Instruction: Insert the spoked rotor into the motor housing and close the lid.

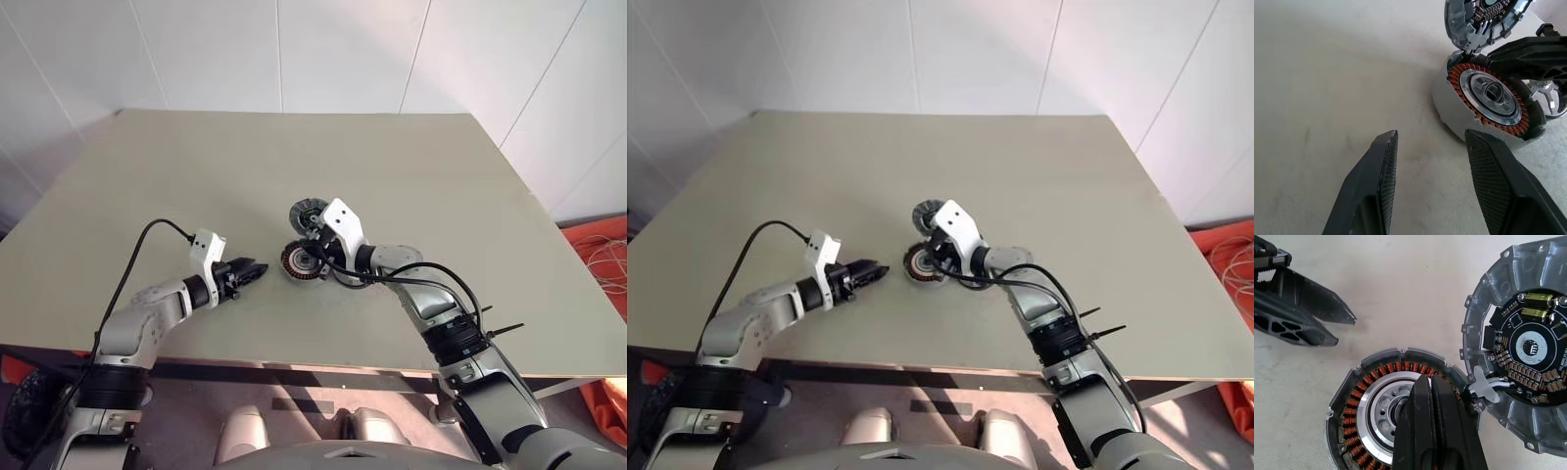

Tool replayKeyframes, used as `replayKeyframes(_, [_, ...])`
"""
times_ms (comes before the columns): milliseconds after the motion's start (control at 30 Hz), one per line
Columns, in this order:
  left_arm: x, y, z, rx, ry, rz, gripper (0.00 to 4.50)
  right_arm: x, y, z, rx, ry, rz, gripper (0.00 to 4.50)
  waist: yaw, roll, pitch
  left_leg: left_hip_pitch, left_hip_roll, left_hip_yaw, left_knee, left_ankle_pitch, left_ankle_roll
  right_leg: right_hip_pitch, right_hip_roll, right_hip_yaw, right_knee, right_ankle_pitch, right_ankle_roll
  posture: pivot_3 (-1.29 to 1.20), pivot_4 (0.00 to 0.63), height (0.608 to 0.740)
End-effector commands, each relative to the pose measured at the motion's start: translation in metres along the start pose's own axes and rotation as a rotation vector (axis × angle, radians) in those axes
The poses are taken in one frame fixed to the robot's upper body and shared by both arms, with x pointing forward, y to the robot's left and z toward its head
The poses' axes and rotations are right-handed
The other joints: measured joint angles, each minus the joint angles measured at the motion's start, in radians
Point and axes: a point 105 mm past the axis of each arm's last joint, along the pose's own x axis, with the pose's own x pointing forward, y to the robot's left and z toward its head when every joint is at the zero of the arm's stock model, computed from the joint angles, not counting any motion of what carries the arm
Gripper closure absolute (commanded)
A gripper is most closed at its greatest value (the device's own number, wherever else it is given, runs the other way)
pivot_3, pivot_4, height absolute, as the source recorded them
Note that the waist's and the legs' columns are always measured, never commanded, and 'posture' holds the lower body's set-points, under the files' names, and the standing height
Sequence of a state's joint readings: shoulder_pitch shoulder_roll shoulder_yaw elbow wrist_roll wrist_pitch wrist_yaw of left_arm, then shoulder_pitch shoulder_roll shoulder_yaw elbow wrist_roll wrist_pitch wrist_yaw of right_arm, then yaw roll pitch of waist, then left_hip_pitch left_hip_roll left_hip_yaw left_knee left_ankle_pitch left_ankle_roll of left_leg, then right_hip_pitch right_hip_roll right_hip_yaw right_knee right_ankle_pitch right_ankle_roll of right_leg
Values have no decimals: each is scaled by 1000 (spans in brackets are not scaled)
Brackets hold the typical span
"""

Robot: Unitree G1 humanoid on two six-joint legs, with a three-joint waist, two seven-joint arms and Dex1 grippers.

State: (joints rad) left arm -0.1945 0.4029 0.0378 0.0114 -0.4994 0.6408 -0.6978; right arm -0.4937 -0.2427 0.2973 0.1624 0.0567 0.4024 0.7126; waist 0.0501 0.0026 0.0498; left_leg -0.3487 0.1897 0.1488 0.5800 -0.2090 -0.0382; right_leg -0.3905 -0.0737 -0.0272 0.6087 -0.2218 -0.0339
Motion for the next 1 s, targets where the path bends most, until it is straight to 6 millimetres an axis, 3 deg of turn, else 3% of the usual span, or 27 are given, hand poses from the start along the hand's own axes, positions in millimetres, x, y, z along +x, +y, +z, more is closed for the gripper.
replayKeyframes(33, [3,-3,6,24,-32,-23,2201,-2,-3,15,-25,-54,-12,4472,0,0,0,0,0,0,0,0,0,0,0,0,0,0,0,0,0,740])
replayKeyframes(567, [11,-3,-1,5,-39,-40,2201,2,10,9,22,-46,25,4472,-1,0,0,0,0,0,0,0,0,0,0,0,0,0,0,0,0,740])
replayKeyframes(1000, [9,1,2,25,-50,-24,2201,5,9,0,43,-25,21,4472,-2,0,0,0,0,0,0,0,0,1,0,0,0,0,0,0,0,740])
